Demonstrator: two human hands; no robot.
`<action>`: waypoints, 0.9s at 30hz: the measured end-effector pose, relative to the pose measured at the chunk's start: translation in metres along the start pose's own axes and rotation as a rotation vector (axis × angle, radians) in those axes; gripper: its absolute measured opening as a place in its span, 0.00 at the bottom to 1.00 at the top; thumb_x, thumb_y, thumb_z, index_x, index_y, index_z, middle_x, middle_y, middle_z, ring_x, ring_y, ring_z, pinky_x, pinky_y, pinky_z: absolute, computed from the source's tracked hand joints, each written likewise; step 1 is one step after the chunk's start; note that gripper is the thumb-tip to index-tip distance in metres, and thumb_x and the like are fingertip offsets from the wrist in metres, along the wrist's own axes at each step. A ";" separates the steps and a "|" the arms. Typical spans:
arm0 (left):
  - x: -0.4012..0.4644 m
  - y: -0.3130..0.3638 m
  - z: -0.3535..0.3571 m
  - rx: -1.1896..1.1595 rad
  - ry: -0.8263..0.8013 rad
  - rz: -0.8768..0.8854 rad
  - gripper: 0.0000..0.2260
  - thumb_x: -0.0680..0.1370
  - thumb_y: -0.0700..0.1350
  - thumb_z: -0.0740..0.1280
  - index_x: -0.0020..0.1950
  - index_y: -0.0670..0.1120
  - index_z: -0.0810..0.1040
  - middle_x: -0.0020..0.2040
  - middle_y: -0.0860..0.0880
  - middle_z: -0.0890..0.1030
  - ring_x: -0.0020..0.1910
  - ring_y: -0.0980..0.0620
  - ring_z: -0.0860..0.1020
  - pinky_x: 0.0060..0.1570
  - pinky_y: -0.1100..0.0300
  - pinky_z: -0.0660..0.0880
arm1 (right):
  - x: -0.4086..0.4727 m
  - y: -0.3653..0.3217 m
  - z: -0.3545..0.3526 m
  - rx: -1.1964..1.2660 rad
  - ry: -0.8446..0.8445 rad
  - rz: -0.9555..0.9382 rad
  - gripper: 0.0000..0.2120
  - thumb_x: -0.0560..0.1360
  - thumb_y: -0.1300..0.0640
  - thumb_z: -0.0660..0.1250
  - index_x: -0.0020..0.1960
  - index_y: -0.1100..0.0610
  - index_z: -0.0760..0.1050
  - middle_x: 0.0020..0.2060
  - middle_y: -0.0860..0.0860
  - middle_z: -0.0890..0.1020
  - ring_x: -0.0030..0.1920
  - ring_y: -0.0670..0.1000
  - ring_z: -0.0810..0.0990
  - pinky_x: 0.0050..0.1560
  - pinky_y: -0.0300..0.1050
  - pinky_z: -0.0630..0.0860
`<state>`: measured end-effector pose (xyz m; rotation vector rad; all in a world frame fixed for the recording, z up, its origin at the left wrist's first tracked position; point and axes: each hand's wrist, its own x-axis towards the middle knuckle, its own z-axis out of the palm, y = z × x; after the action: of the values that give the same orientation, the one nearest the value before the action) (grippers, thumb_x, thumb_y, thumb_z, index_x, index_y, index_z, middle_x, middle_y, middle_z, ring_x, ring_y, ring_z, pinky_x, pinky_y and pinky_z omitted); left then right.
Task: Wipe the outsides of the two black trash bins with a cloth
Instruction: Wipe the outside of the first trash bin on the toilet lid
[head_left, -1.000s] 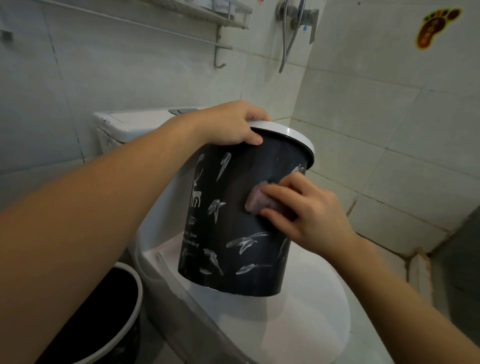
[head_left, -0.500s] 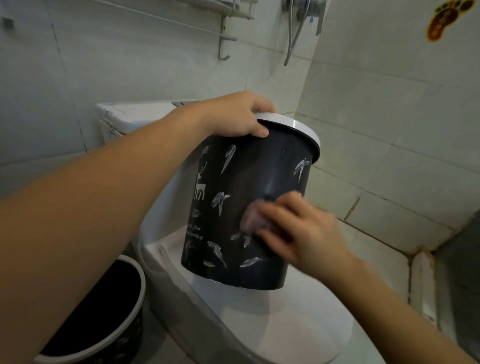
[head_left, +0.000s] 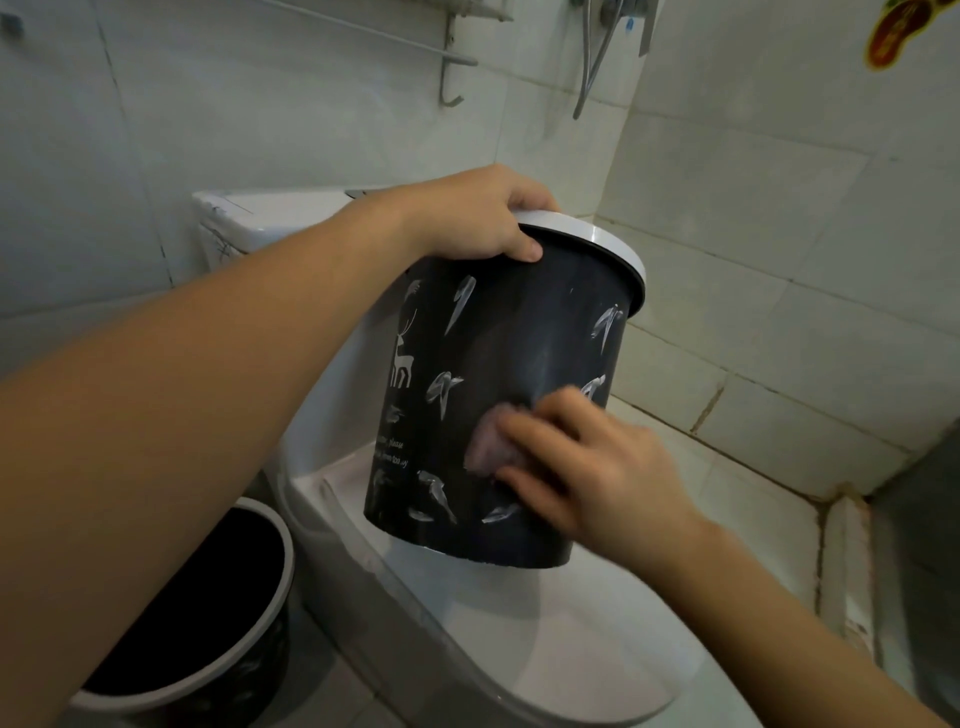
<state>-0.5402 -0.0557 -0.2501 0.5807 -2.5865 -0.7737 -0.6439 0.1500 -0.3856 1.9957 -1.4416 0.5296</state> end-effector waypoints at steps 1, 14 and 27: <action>0.000 0.000 0.000 0.002 0.001 0.003 0.12 0.78 0.40 0.69 0.57 0.55 0.79 0.47 0.59 0.80 0.46 0.60 0.78 0.49 0.65 0.72 | 0.007 0.002 -0.001 -0.013 0.024 0.058 0.15 0.78 0.47 0.68 0.61 0.54 0.80 0.48 0.53 0.78 0.39 0.52 0.77 0.30 0.44 0.75; -0.002 0.001 0.000 -0.015 -0.006 -0.002 0.12 0.79 0.40 0.69 0.56 0.56 0.78 0.46 0.60 0.80 0.45 0.62 0.77 0.46 0.66 0.71 | -0.011 -0.015 0.000 0.015 -0.092 -0.091 0.13 0.79 0.48 0.66 0.58 0.53 0.81 0.46 0.53 0.77 0.38 0.49 0.75 0.32 0.39 0.72; -0.004 0.002 -0.001 -0.008 -0.005 -0.003 0.11 0.78 0.40 0.69 0.56 0.55 0.79 0.47 0.58 0.81 0.47 0.59 0.78 0.49 0.64 0.73 | -0.013 -0.020 0.002 0.073 -0.154 -0.118 0.12 0.79 0.48 0.65 0.58 0.52 0.81 0.47 0.52 0.76 0.39 0.48 0.74 0.32 0.38 0.73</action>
<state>-0.5369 -0.0530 -0.2492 0.5803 -2.5865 -0.7876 -0.6294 0.1624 -0.4005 2.2054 -1.4009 0.3904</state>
